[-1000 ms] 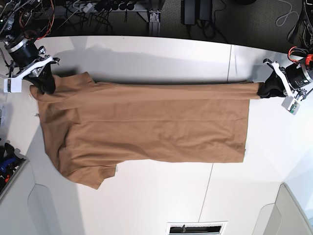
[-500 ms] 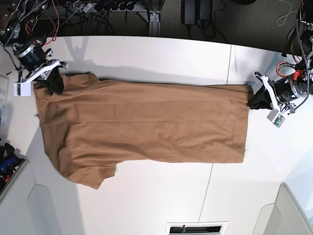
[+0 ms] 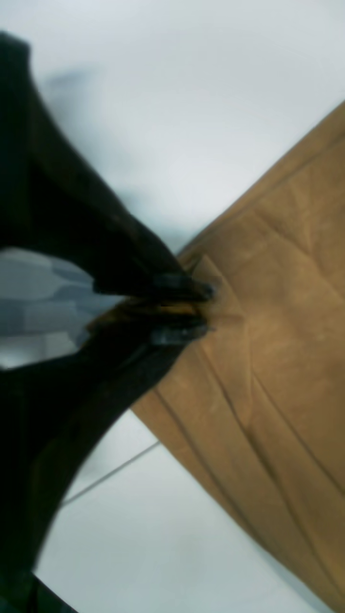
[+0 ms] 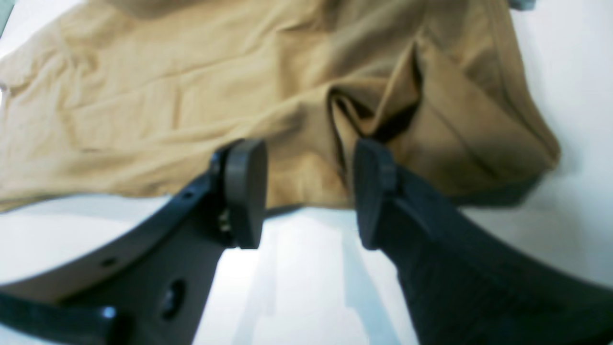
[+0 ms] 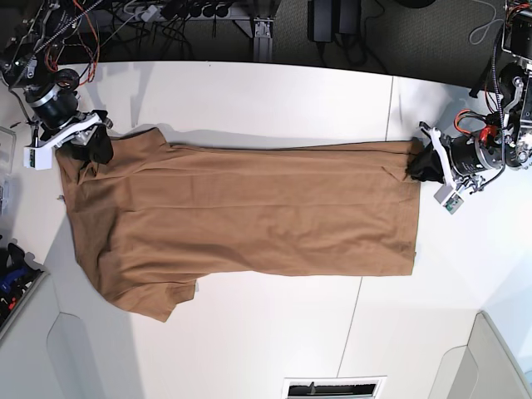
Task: Layout the t-shirt on the table in an organized manner, then fold the t-shirt properly
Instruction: 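Hold the shirt corners and drag them toward the robot to straighten, then release the shirt with both grippers and lift them away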
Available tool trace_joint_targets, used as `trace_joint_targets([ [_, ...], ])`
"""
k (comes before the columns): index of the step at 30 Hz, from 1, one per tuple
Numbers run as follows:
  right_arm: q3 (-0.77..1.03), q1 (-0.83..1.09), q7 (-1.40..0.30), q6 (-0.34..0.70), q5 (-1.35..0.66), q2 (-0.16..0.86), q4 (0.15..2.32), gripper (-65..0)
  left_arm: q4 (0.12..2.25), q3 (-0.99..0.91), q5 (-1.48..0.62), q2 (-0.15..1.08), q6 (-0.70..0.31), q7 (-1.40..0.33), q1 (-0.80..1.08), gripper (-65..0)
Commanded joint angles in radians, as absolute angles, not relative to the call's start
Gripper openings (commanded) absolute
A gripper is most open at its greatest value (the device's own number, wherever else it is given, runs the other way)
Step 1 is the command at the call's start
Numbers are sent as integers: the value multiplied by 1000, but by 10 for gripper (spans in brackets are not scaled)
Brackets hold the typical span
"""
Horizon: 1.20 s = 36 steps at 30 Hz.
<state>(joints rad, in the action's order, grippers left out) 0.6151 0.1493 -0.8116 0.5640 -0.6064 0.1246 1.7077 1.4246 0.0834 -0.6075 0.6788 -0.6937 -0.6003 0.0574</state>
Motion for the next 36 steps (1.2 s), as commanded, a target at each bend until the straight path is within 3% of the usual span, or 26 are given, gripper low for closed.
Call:
trace_joint_targets([
  [1,618,133,-785,568,-628,135,1722,-357,1434,75,-610,698,-698,-593,44,-514],
  [12,709,130,-785,564,-661,135,1725,-367,1503,-21,-794,699,-698,-709,65,-514],
  [13,709,128,-782,564,-648,135,1725,-407,1508,-36,-805,698,-698,-708,64,-513],
  [16,709,128,-758,564,-613,136,1724,-650,1528,-63,-835,698,-698,-707,64,-479],
  [20,709,113,-729,564,-577,136,1723,-650,1531,-63,-835,696,-698,-708,64,-385],
  [34,630,-46,-714,565,-500,136,1482,-650,1531,-63,-834,695,-698,-705,67,-384],
  [36,630,-60,-714,565,-500,136,1445,-650,1530,-57,-830,695,-698,-697,67,-408],
])
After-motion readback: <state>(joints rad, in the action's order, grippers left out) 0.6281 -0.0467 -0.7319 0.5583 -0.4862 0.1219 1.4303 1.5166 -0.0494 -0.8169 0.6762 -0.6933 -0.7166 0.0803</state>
